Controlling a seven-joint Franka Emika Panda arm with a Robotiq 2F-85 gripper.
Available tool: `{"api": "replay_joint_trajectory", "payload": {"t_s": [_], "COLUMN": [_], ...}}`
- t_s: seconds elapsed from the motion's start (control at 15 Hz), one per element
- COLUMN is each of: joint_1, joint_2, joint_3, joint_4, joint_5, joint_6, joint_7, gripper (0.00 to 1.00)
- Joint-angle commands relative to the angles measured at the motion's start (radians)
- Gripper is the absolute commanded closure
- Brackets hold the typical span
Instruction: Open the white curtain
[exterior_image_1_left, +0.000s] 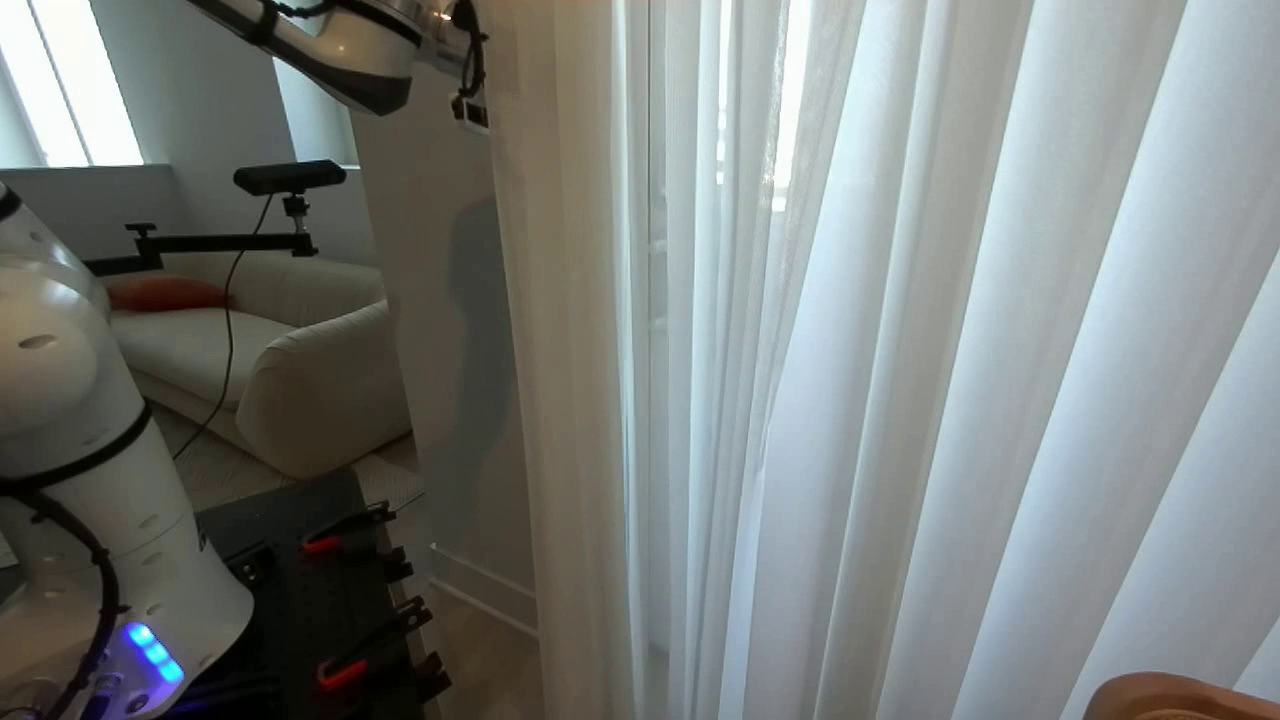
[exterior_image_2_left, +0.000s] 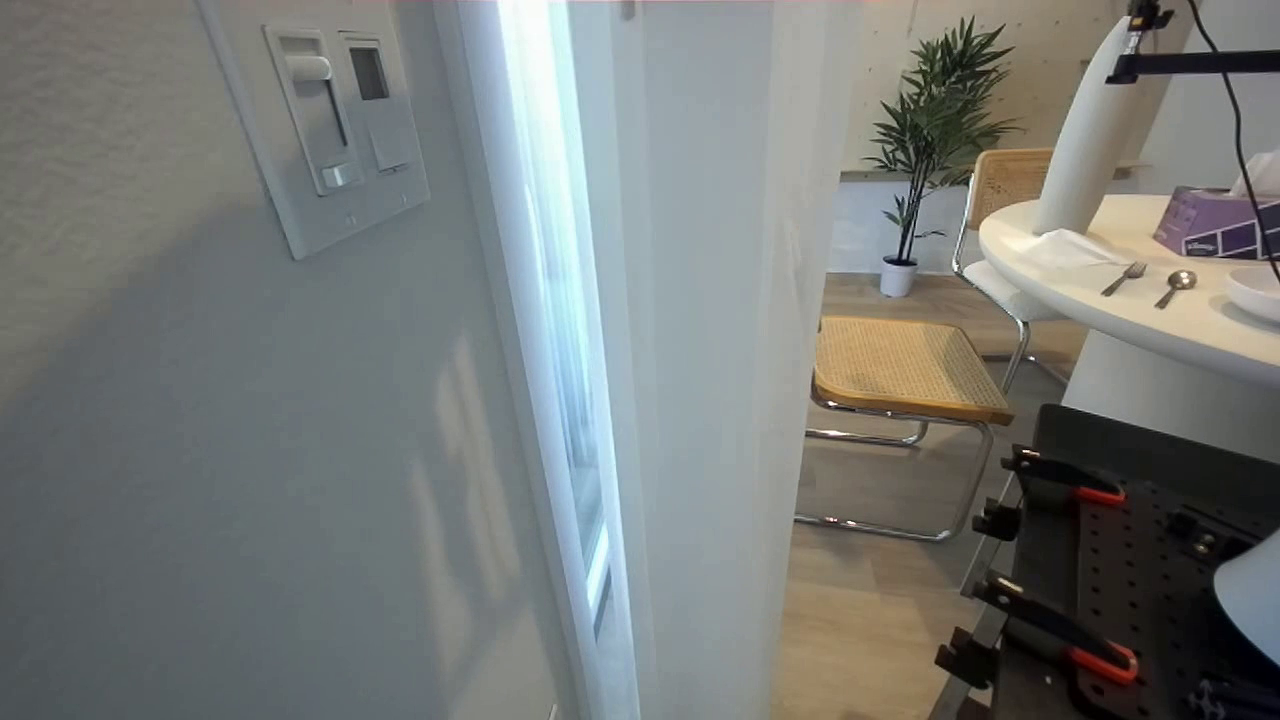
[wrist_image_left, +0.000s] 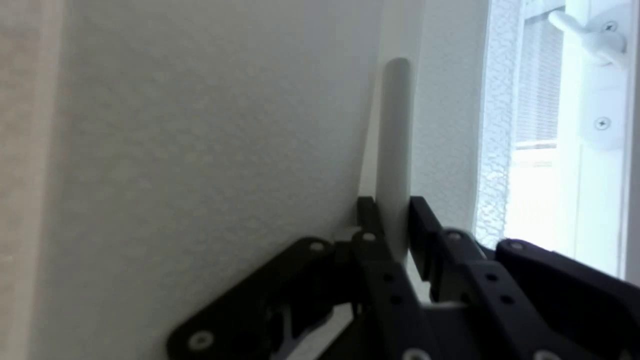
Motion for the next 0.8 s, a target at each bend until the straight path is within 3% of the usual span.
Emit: {"api": "replay_joint_trajectory", "payload": {"t_s": [0.0, 0.4, 0.73], "joint_1": [-0.017, -0.063, -0.099], "joint_2": [-0.021, 0.026, 0.13], "joint_3": [-0.075, -0.183, -0.211], "joint_4": [-0.013, 0.033, 0.13], "joint_5": [-0.026, -0.01, 0.009], "joint_6": [0.079, 0.232, 0.304], "joint_7": [-0.065, -0.19, -0.253], "gripper": [0.95, 0.95, 0.95]}}
